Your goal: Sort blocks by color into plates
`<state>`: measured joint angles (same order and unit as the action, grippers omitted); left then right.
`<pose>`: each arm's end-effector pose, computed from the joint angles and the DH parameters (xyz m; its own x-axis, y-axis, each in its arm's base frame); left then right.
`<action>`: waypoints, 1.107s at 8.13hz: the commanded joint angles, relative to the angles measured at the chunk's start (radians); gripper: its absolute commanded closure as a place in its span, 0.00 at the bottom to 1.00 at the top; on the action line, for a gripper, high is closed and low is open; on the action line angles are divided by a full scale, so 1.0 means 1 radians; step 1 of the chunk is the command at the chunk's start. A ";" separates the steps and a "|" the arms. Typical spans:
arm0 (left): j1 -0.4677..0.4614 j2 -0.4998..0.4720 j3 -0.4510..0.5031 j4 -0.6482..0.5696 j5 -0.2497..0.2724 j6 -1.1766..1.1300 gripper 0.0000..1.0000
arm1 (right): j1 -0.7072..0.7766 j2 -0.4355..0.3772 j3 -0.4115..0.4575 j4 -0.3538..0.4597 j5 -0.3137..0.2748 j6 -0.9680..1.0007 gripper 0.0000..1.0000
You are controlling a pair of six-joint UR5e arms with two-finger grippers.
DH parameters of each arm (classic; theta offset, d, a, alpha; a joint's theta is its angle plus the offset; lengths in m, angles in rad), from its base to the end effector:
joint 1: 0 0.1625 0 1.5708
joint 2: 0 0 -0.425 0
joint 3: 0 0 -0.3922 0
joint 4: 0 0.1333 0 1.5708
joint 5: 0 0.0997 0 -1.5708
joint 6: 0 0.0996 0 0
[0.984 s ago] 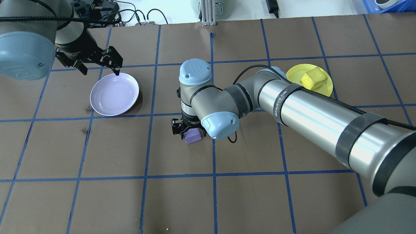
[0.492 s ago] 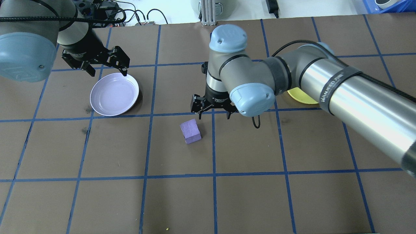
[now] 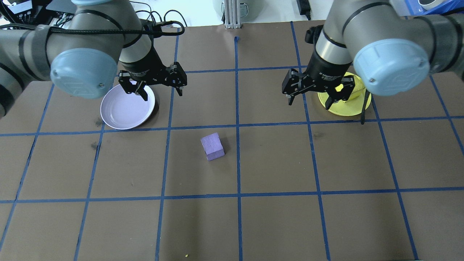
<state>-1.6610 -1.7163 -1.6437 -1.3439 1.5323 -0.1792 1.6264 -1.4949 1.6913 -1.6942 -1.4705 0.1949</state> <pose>-0.1857 -0.5305 0.3994 -0.9953 -0.0886 0.0394 -0.0887 0.9961 -0.0015 0.1713 -0.5003 0.4036 -0.9858 0.1458 -0.0838 0.1381 0.9862 0.0909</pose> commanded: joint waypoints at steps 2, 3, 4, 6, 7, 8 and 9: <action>-0.129 -0.155 -0.001 0.014 -0.040 -0.256 0.00 | -0.085 -0.088 -0.109 0.153 -0.030 -0.005 0.00; -0.135 -0.192 -0.001 0.014 -0.047 -0.290 0.00 | -0.085 -0.100 -0.113 0.213 -0.074 -0.011 0.00; -0.138 -0.209 -0.002 0.012 -0.067 -0.295 0.00 | -0.085 -0.102 -0.114 0.220 -0.079 -0.015 0.00; -0.154 -0.242 -0.005 0.014 -0.073 -0.295 0.00 | -0.085 -0.105 -0.113 0.232 -0.082 -0.020 0.00; -0.160 -0.273 -0.004 0.014 -0.075 -0.295 0.00 | -0.085 -0.105 -0.113 0.234 -0.082 -0.019 0.00; -0.163 -0.296 -0.007 0.012 -0.089 -0.284 0.00 | -0.085 -0.105 -0.113 0.234 -0.080 -0.019 0.00; -0.164 -0.321 -0.014 0.012 -0.083 -0.278 0.00 | -0.082 -0.105 -0.111 0.240 -0.082 -0.019 0.00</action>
<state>-1.8198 -1.9920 -1.6496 -1.3308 1.4521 -0.4685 1.5418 -1.5992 1.5785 -1.4615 -1.5512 0.1765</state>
